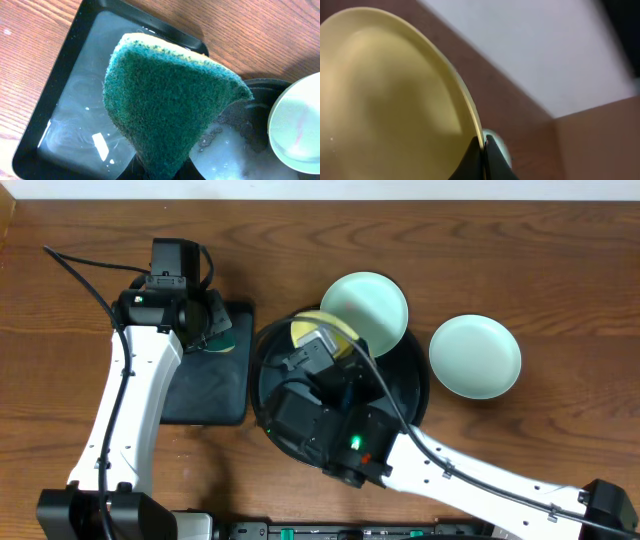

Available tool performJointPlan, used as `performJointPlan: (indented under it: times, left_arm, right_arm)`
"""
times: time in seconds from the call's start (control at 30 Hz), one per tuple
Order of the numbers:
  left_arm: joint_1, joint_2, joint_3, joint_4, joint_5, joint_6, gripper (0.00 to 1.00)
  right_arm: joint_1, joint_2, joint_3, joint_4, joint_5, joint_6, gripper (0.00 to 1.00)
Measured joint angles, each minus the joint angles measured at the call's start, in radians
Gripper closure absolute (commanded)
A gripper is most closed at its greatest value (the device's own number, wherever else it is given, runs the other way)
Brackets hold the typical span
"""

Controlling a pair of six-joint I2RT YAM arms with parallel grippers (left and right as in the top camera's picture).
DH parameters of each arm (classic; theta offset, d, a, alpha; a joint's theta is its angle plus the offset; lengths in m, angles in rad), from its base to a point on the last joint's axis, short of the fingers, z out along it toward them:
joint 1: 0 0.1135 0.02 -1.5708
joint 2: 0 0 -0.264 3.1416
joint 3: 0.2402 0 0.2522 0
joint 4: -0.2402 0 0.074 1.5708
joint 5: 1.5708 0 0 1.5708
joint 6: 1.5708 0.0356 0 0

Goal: Clean dirty plates on tray and stack at the side
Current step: 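Carry the yellow plate right and stack it on the pale green plate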

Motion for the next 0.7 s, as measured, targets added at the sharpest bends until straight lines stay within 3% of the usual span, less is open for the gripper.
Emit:
performJointPlan:
  times: [0.17, 0.37, 0.53, 0.7]
  left_arm:
    - [0.000, 0.000, -0.001, 0.000, 0.000, 0.000, 0.93]
    - [0.000, 0.000, -0.002, 0.000, 0.000, 0.000, 0.93]
    - [0.000, 0.000, -0.002, 0.000, 0.000, 0.000, 0.92]
    - [0.000, 0.000, -0.002, 0.000, 0.000, 0.000, 0.92]
  right_arm:
    - [-0.143, 0.000, 0.000, -0.025, -0.293, 0.103, 0.99]
    - [-0.396, -0.005, 0.000, 0.002, -0.680, 0.123, 0.99]
    - [-0.680, -0.047, 0.000, -0.006, -0.945, 0.091, 0.99]
    - [-0.994, -0.087, 0.000, -0.076, -1.054, 0.062, 0.99]
